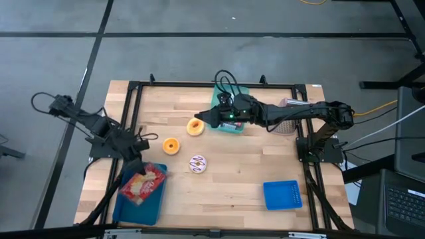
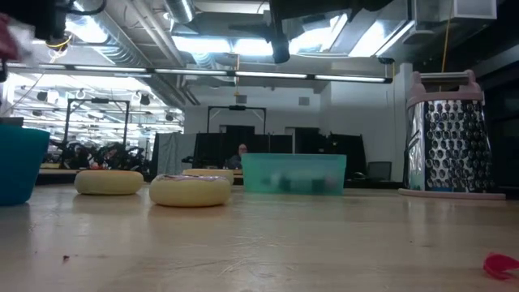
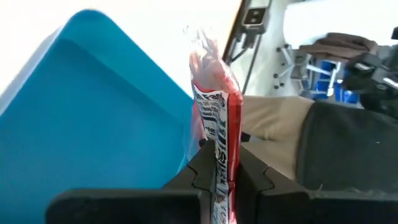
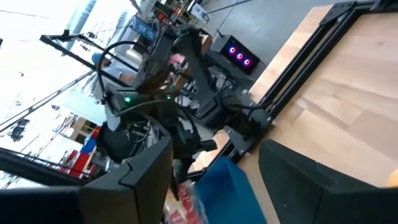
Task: Pick & Place Food Item
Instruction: Put the red popcorn bag into the dark blue bin
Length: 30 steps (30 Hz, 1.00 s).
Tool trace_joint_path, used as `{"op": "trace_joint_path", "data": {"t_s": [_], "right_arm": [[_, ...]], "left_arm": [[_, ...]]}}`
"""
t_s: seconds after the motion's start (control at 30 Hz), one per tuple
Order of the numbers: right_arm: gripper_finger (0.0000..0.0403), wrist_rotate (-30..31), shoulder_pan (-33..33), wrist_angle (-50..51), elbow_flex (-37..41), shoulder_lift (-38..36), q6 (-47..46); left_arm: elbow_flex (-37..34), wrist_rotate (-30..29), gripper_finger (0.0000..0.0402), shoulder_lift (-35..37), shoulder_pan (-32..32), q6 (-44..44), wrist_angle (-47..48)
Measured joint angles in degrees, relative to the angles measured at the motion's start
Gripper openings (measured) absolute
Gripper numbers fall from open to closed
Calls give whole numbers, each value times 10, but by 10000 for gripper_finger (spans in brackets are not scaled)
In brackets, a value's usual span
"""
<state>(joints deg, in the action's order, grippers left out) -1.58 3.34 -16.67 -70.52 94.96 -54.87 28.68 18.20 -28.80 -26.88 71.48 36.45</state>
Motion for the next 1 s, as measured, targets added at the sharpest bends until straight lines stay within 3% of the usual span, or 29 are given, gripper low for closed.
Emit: {"op": "trace_joint_path", "data": {"t_s": [0.33,0.6,0.83,1.0], "right_arm": [[235,-23,-1,1,0,0,2],[235,-39,-2,6,0,0,4],[235,-39,-2,7,0,0,11],[235,-39,-2,9,0,0,11]], "left_arm": [[-80,-173,20,0,-165,170,-142],[-90,-308,20,-3,-284,269,-136],[-99,-363,20,-29,-372,375,-127],[-109,-433,20,-46,-426,440,-140]]}}
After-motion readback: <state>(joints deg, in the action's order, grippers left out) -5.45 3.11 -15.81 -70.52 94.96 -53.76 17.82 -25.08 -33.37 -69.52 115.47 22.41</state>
